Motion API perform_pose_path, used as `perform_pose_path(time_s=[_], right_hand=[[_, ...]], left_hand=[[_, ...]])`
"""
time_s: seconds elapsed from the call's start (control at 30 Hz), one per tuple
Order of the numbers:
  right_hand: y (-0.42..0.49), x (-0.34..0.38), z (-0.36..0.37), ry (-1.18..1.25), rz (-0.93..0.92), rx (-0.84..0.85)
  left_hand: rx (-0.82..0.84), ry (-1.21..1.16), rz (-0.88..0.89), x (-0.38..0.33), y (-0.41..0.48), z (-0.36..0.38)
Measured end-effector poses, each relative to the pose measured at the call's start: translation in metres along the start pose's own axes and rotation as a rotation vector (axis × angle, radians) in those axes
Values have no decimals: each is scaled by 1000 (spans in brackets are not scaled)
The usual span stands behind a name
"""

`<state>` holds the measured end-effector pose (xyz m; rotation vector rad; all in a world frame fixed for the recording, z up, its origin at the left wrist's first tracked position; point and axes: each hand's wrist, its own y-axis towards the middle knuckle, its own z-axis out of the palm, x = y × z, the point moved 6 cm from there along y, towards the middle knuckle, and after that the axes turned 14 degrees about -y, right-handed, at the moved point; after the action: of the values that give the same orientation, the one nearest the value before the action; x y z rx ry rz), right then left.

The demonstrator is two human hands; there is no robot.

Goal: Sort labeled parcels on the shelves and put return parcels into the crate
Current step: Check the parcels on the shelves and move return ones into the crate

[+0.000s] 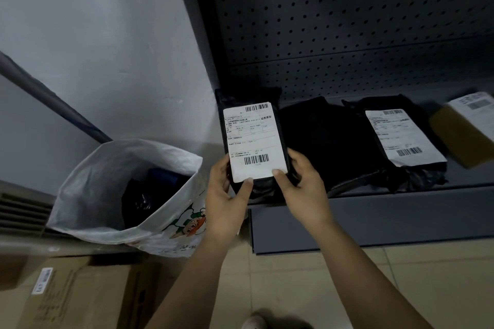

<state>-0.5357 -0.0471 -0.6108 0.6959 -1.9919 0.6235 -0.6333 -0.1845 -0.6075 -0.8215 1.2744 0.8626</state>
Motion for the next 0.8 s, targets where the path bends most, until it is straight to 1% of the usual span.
perform_pose_path(time_s=[0.17,0.3,0.53,0.8], right_hand=[[-14,11,-16,190,-55,-94],[-24,15,-30,285,-110,-165],[-31,25,-43,353,-168,-220],[-35,30,-48,347,-192,-236]], left_hand=[[32,-104,50,-21,-7,10],[77,-146,87,-32,-9,17],[107,-190,108,-41,-12,25],[102,-187,125,-49,-16,26]])
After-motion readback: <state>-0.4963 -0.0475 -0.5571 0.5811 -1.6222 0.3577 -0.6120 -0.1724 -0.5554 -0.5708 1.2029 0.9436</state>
